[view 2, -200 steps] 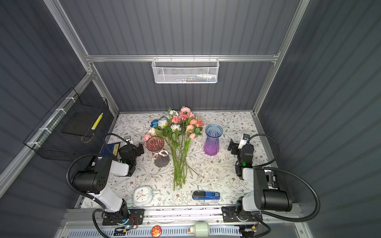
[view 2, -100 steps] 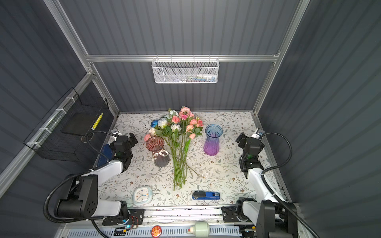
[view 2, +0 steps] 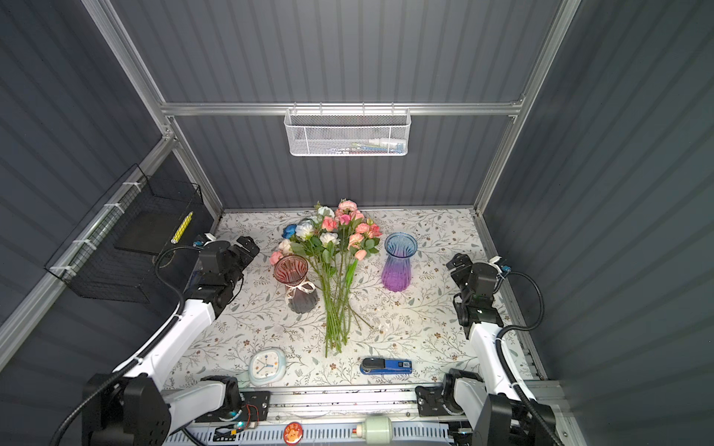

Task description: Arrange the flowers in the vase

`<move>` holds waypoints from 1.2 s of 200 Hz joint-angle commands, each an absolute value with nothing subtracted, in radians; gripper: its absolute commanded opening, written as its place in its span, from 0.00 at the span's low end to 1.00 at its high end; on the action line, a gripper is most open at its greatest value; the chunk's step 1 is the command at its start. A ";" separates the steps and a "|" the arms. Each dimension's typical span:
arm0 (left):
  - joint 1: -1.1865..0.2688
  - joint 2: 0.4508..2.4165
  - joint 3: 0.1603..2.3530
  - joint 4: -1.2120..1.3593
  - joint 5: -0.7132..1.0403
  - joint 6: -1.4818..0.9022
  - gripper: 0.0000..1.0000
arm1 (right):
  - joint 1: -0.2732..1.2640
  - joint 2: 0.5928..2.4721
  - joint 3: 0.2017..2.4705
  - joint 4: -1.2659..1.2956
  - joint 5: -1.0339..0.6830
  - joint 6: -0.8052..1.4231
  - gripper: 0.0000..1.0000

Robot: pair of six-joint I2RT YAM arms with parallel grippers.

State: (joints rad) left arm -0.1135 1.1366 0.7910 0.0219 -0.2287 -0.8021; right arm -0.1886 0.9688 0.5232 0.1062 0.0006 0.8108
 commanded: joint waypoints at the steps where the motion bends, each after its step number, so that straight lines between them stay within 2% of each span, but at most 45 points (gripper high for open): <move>1: -0.104 1.104 0.841 -0.043 -0.026 -0.888 1.00 | -0.191 0.953 0.611 0.001 -0.155 0.759 0.99; 51: -0.153 1.052 0.790 -0.002 0.123 -0.902 0.95 | -0.156 0.921 0.659 -0.032 -0.324 0.698 0.99; 94: -0.251 1.027 0.860 -0.079 0.114 -0.838 0.94 | 0.037 1.024 0.837 -0.196 -0.230 0.553 0.98; 160: -0.288 0.984 0.919 -0.157 0.157 -0.824 0.88 | 0.169 1.337 1.137 -0.438 -0.083 0.449 0.71; 240: -0.291 0.927 0.929 -0.197 0.186 -0.801 0.88 | 0.217 1.448 1.254 -0.544 -0.001 0.424 0.34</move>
